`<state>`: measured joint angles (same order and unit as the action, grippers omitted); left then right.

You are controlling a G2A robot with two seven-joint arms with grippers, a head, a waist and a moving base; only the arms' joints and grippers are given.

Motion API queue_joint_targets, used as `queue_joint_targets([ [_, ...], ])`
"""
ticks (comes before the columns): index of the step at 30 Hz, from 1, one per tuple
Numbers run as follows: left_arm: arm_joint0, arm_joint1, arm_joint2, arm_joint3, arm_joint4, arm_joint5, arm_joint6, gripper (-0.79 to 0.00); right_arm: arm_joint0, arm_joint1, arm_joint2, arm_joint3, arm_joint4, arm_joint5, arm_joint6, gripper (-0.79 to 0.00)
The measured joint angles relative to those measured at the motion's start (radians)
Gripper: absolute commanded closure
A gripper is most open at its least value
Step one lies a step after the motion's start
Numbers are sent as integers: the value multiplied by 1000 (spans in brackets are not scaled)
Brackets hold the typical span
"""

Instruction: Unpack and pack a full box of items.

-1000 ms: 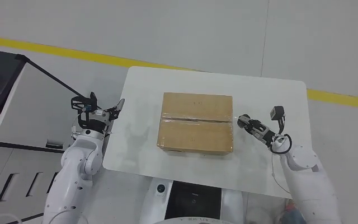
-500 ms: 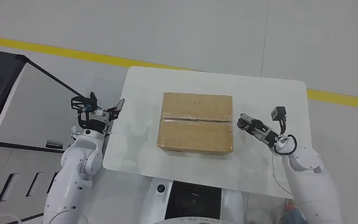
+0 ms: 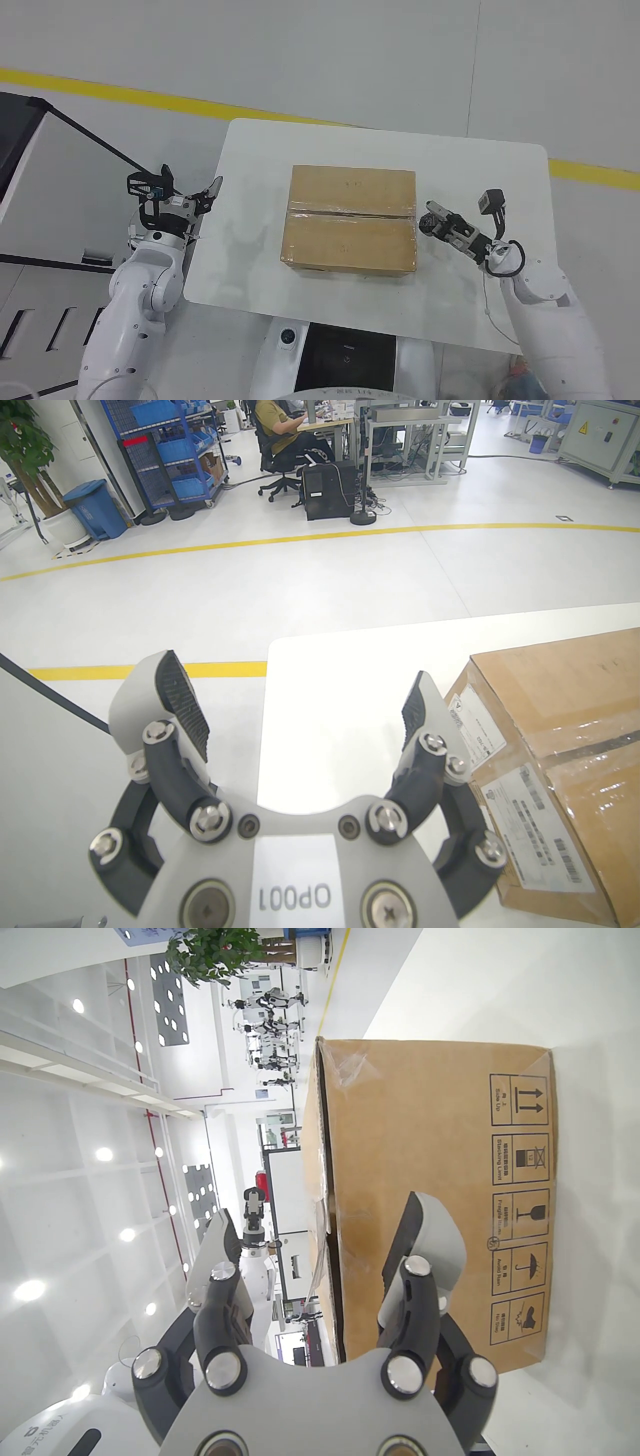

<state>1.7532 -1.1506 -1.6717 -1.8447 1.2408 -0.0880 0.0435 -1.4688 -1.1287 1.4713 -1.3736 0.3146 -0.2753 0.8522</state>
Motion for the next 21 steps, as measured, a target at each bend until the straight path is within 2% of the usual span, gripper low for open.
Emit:
queue_joint_targets([
  [8, 0, 0, 0, 0, 0, 0, 0, -785, -2, 3, -7, -2, -13, -15, -1, 0],
  [21, 0, 0, 0, 0, 0, 0, 0, -785, -29, 10, 21, -20, -31, -43, -65, 0],
])
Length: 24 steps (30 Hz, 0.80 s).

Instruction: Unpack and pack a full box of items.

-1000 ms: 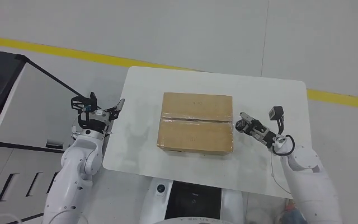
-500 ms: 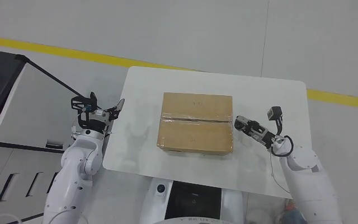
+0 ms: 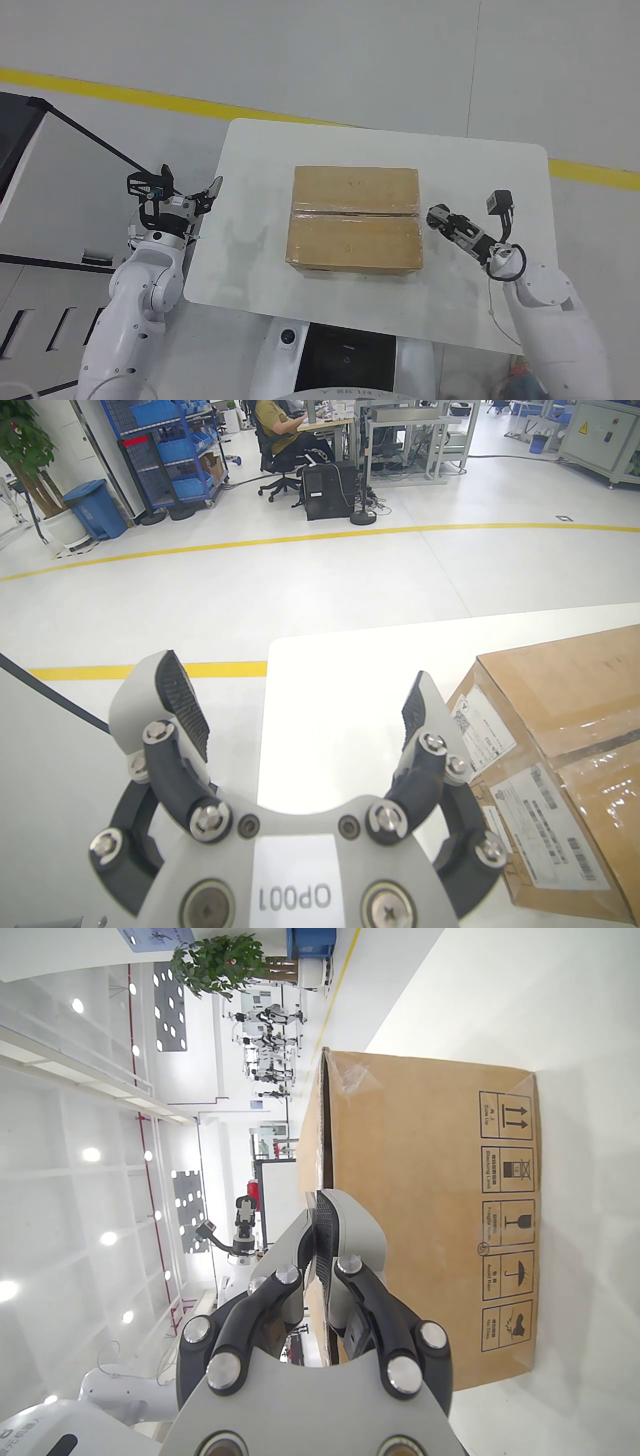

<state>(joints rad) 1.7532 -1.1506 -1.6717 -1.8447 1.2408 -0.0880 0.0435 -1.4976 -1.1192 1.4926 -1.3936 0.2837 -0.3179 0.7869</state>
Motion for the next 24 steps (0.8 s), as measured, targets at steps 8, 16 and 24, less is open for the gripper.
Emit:
queue_joint_targets([
  [8, 0, 0, 0, 0, 0, 0, 0, -785, -41, 12, 57, -3, 19, -13, 12, 0],
  [16, 0, 0, 0, 0, 0, 0, 0, -785, -84, 22, 105, -29, 43, -6, 41, 0],
  [24, 0, 0, 0, 0, 0, 0, 0, -785, -45, 19, 62, -10, 53, 33, 44, -785],
])
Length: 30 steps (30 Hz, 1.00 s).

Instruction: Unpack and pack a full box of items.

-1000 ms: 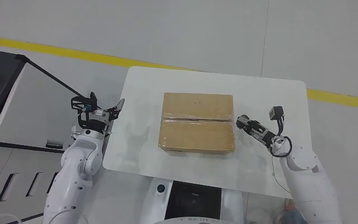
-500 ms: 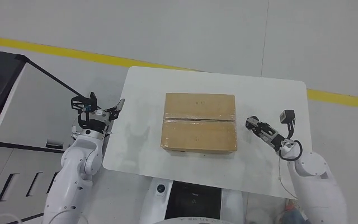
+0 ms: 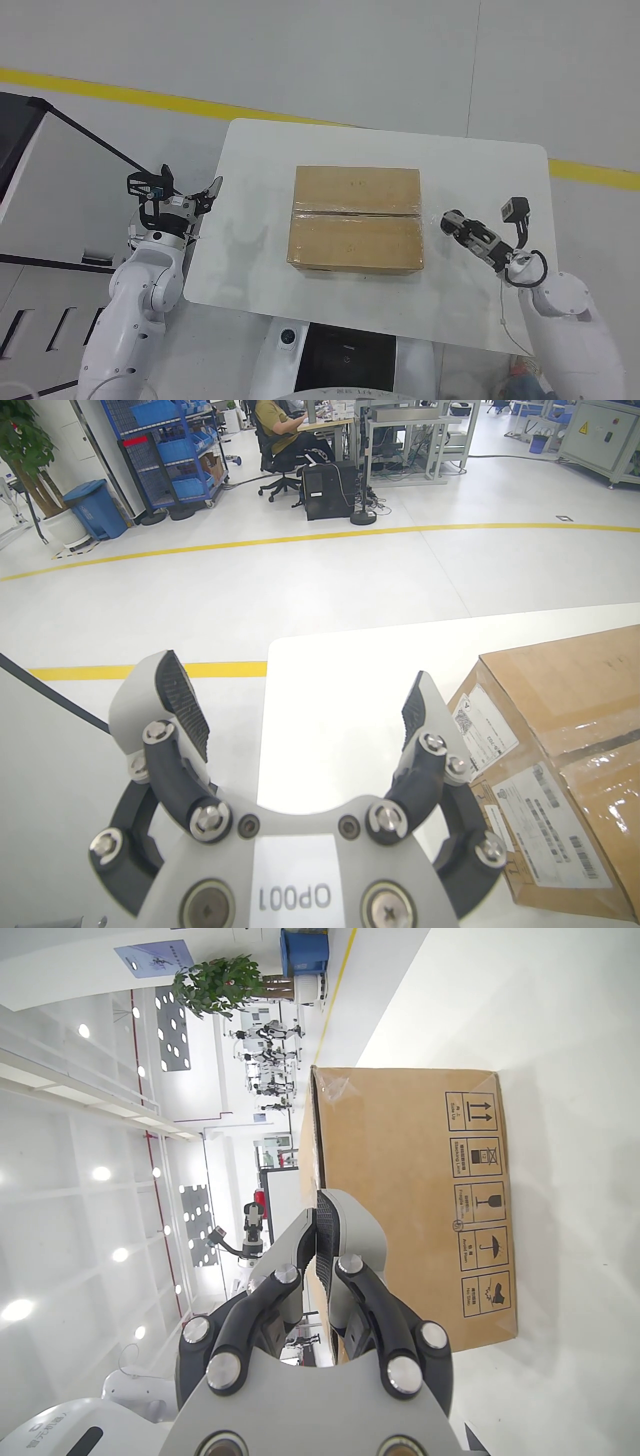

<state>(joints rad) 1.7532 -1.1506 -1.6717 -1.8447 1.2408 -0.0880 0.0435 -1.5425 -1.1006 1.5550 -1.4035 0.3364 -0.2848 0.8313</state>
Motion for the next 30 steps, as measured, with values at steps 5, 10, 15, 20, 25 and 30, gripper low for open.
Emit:
queue_joint_targets([
  [5, 0, 0, 0, 0, 0, 0, 0, -785, 20, -1, -20, 11, 7, 6, 11, -600],
  [10, 0, 0, 0, 0, 0, 0, 0, -785, 34, -2, -31, 17, 14, 8, 9, -570],
  [15, 0, 0, 0, 0, 0, 0, 0, -785, 40, -1, -36, 18, 17, 7, 21, -348],
  [20, 0, 0, 0, 0, 0, 0, 0, -785, 41, -1, -49, 12, 2, 5, 21, 0],
  [25, 0, 0, 0, 0, 0, 0, 0, -785, 43, 0, -56, 3, -20, 4, 1, 0],
  [30, 0, 0, 0, 0, 0, 0, 0, -785, 41, 2, -56, -33, -38, 2, -7, 0],
])
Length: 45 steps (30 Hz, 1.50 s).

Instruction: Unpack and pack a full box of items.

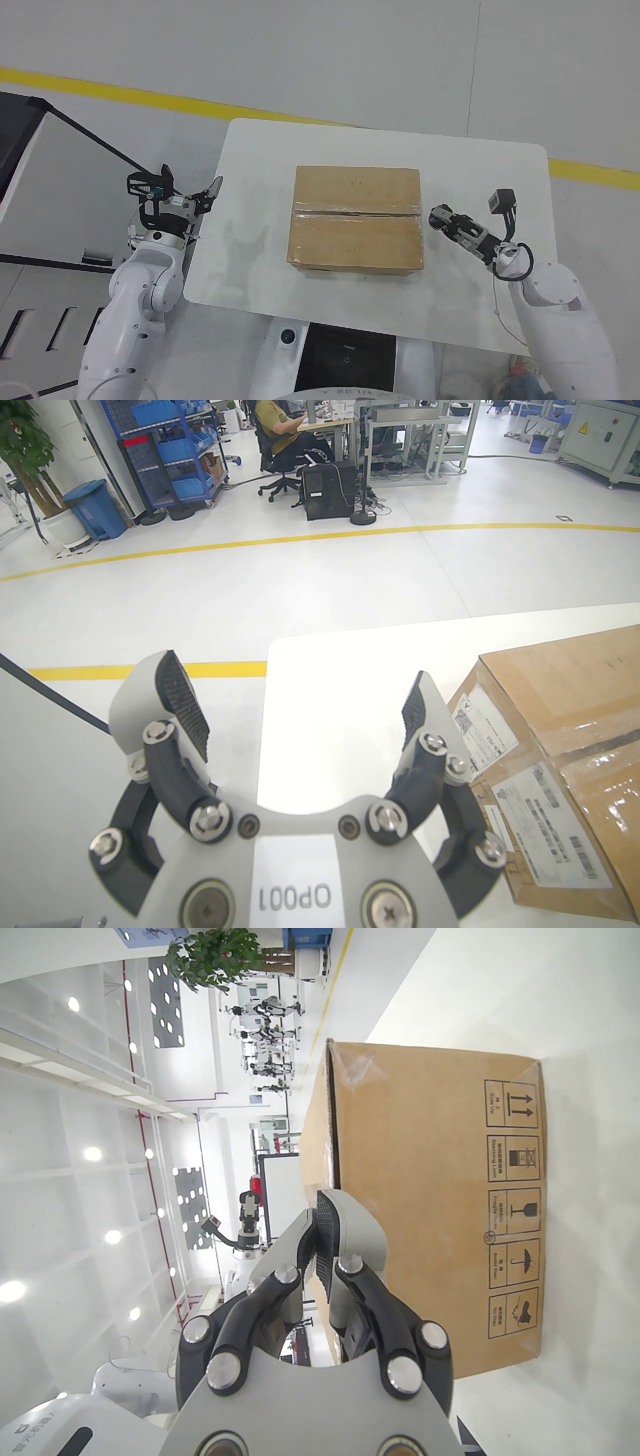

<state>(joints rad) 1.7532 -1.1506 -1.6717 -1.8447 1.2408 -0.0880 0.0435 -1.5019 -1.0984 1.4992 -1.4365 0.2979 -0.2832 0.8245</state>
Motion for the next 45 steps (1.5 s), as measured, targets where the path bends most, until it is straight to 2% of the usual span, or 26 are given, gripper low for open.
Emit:
queue_joint_targets([
  [11, 0, 0, 0, 0, 0, 0, 0, -785, 20, 7, -13, -161, -34, 34, 48, 0],
  [22, 0, 0, 0, 0, 0, 0, 0, -785, 179, -7, -161, -342, -95, 130, 48, 0],
  [27, 0, 0, 0, 0, 0, 0, 0, -785, 262, -17, -229, -405, -61, 206, 57, 0],
  [45, 0, 0, 0, 0, 0, 0, 0, -785, 262, -16, -226, -405, -62, 206, 57, 0],
])
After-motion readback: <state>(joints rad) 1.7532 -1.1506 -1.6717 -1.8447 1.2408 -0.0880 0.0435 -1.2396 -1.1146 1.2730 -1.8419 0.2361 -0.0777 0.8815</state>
